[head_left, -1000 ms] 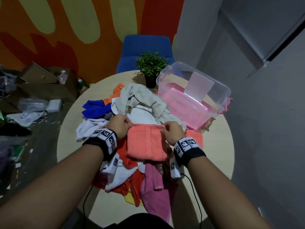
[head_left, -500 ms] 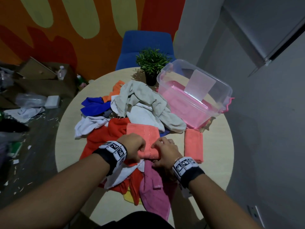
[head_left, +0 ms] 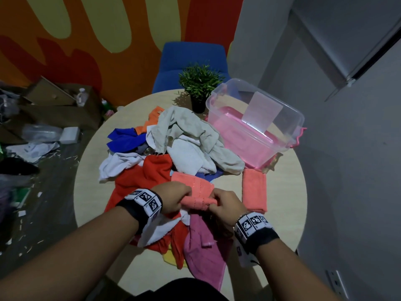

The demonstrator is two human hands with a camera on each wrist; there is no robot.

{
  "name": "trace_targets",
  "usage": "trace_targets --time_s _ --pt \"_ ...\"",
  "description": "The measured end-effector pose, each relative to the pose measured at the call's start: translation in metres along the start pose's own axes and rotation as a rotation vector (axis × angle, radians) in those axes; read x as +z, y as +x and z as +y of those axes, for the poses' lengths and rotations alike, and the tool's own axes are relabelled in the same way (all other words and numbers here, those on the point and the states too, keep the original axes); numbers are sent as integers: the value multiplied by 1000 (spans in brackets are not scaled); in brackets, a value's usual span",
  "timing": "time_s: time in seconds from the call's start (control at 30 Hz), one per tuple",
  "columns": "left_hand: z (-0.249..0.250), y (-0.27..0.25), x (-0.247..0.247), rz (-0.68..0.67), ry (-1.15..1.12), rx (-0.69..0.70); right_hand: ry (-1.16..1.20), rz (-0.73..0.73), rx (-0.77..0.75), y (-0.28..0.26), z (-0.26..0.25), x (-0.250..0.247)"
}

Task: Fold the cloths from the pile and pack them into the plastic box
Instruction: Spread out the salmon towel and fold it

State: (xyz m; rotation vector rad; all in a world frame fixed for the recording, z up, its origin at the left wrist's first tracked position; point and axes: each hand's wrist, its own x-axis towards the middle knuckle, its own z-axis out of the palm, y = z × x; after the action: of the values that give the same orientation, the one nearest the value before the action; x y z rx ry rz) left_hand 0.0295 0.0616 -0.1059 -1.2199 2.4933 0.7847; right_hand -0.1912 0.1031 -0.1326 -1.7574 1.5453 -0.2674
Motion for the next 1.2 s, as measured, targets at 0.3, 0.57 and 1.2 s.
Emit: trace_targets --time_s 0.3,0.57,1.2 --pt "-29 22 -5 337 -269 -227 153 271 77 19 5 2" --pt "-31 39 8 487 -294 -363 -66 138 45 48 7 6" --pt "25 29 -59 305 -914 112 283 238 -128 30 -15 -17"
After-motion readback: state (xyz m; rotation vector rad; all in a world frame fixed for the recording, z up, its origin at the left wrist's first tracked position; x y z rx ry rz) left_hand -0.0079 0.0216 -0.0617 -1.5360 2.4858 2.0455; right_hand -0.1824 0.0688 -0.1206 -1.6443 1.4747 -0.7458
